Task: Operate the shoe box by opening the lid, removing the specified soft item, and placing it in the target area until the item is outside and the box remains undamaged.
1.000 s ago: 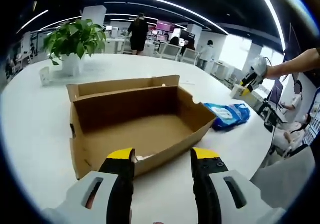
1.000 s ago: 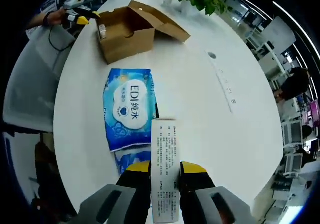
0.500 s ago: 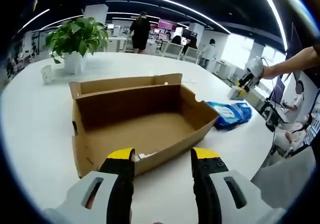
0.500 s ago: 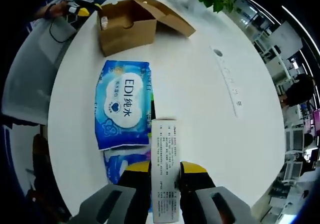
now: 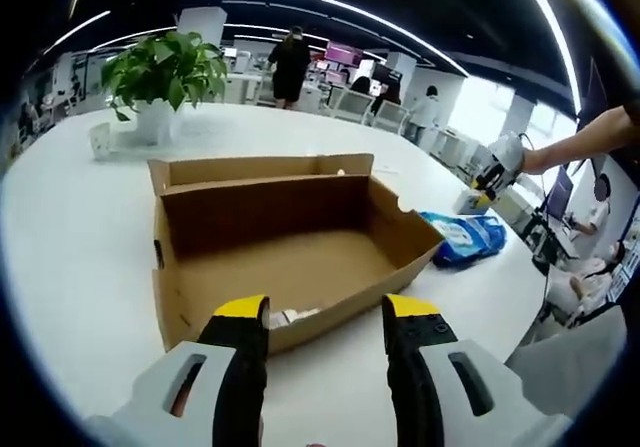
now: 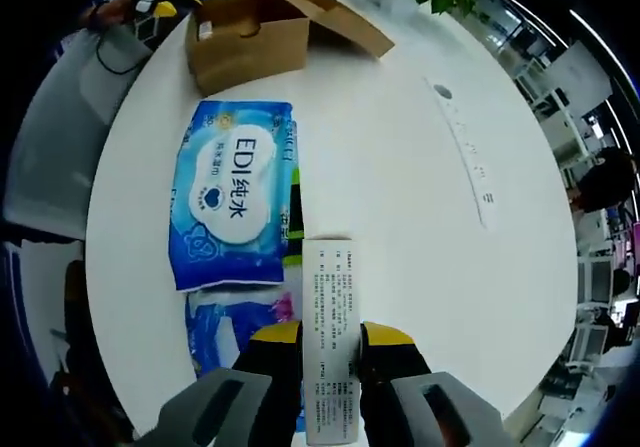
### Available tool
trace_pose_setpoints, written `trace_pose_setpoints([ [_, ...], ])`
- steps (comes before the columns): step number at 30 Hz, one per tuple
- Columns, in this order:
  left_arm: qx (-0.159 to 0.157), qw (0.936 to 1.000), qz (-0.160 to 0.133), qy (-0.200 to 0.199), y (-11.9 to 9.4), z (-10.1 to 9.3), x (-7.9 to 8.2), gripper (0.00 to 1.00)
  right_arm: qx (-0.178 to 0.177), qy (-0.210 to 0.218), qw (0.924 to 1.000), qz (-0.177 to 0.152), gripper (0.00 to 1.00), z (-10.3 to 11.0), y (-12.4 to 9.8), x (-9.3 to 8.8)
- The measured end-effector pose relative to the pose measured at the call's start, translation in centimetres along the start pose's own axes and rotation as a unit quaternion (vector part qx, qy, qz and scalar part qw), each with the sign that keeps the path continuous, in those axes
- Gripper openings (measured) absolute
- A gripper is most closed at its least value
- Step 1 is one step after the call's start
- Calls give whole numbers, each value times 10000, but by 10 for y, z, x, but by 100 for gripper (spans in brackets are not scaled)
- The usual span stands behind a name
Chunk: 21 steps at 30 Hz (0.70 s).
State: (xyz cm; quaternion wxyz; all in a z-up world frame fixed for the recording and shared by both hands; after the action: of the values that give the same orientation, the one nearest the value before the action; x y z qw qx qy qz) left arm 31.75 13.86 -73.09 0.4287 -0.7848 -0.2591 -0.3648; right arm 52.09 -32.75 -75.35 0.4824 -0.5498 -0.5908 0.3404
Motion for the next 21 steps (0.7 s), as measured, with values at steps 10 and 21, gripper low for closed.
trace_pose_setpoints([
  [10,81,9999,79,-12,-1,2,-2,46,142,-79,9999,29,17,1,23,-8],
  [21,137,9998,129,8,-1,6,-4,45,243,-225,9994,125,18,6,29,-13],
])
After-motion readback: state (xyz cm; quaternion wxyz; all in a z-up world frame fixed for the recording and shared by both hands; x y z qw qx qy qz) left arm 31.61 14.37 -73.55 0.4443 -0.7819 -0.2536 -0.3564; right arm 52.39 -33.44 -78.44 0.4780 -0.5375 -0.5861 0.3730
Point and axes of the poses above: the point that each gripper's makers call its tool centre point, and the gripper's own axes: y roughly forward along the fingers, z roughly to its left, x roughly out of its top, the point moved 4 cm from there along -y, roughly backward along the fingers, and after that the axes turned 9 degrees about -x, right-handed, at the moved point
